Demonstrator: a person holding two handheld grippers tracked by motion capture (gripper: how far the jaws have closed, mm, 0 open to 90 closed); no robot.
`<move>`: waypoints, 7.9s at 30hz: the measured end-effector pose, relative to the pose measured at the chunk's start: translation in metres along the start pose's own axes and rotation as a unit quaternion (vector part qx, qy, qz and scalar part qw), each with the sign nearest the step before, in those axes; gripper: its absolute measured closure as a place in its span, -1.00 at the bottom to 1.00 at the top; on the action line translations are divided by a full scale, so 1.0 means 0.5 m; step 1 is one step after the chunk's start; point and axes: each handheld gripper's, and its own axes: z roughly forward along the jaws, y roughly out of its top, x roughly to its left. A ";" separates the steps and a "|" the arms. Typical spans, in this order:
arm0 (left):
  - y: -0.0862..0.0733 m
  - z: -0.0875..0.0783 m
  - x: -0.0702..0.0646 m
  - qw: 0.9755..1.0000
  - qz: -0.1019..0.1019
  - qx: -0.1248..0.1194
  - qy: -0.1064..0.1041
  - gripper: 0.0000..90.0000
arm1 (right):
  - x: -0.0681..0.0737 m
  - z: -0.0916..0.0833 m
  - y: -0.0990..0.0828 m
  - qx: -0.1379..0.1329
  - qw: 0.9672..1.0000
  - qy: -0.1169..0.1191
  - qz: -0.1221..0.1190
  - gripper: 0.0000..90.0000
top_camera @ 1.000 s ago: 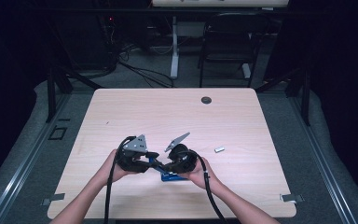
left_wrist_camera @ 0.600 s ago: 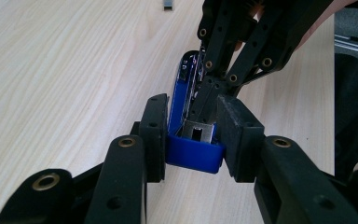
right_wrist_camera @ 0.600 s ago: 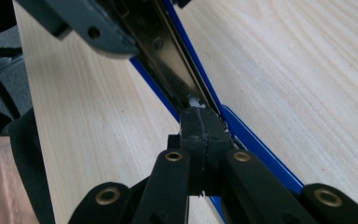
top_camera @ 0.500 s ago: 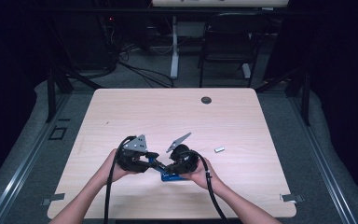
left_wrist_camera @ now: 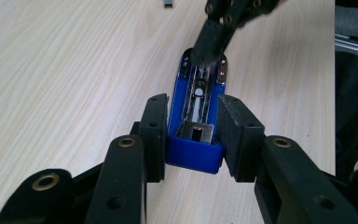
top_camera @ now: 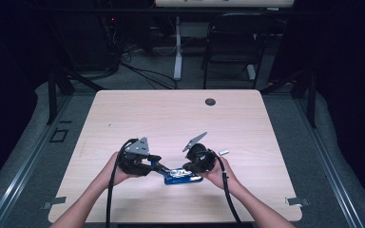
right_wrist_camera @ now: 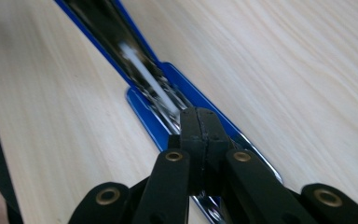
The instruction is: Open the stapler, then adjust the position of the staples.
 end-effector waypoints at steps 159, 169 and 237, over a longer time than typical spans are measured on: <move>-0.079 0.060 0.015 0.995 -0.005 0.098 -0.008 0.69 | -0.239 -0.062 -0.082 0.029 0.967 -0.155 0.199 -0.59; -0.078 0.062 0.015 0.995 -0.005 0.097 -0.009 0.70 | -0.253 -0.039 -0.085 0.045 0.957 -0.197 0.206 -0.46; -0.076 0.065 0.014 0.995 -0.003 0.097 -0.008 0.70 | -0.267 -0.039 -0.092 0.118 0.956 -0.167 0.208 0.68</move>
